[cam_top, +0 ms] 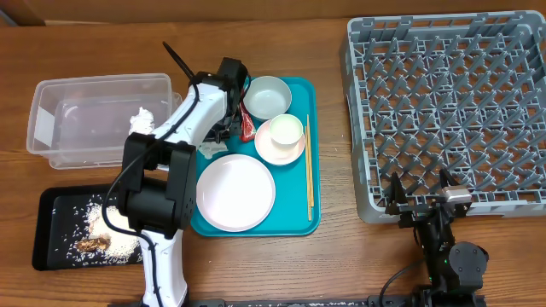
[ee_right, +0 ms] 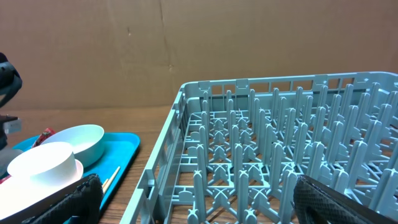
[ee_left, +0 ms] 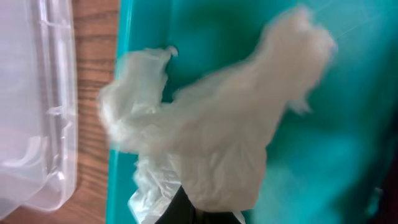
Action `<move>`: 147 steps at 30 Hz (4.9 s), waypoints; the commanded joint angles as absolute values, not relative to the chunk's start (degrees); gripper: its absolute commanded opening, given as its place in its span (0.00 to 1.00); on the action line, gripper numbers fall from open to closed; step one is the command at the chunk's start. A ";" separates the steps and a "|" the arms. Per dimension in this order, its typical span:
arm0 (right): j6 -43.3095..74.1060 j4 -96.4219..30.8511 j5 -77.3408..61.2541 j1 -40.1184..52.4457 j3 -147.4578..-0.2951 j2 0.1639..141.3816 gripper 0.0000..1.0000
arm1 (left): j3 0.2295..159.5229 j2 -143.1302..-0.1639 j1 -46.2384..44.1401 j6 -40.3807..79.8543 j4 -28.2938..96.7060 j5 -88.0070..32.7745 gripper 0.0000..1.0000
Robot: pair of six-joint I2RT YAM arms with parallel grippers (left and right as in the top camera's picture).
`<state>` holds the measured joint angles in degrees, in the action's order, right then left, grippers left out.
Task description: Sort waste into correct bins and load items into the dishwasher
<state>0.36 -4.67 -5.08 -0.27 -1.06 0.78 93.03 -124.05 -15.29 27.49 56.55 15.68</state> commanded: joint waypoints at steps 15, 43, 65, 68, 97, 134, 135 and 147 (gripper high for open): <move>0.19 -4.40 -4.73 0.10 -0.45 0.16 1.00 | 100.29 -101.54 -8.45 39.64 59.72 25.96 0.08; 0.19 -4.40 -4.73 0.10 -0.45 0.16 1.00 | 100.14 -96.14 1.32 34.70 67.48 -2.04 0.98; 0.19 -4.40 -4.73 0.10 -0.45 0.16 1.00 | 100.07 -95.94 -8.67 34.70 73.25 -2.63 1.00; 0.19 -4.40 -4.73 0.10 -0.45 0.16 1.00 | 100.07 -96.01 -8.67 34.74 73.21 -2.63 1.00; 0.19 -4.40 -4.73 0.10 -0.45 0.16 1.00 | 100.07 -95.98 12.73 36.84 75.18 9.34 1.00; 0.14 -4.40 -4.29 0.10 -0.45 0.16 1.00 | 100.07 -96.01 15.73 36.84 74.96 9.39 1.00; 0.14 -4.40 -4.29 0.10 -0.45 0.16 1.00 | 100.07 -96.01 15.75 36.84 74.96 9.41 1.00; 0.21 10.28 -51.92 0.10 -0.45 0.16 1.00 | 100.07 -96.01 15.75 36.84 74.96 9.41 1.00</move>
<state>0.36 7.49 -27.07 -0.27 -1.06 0.78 99.77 -95.81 15.75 36.07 75.05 8.84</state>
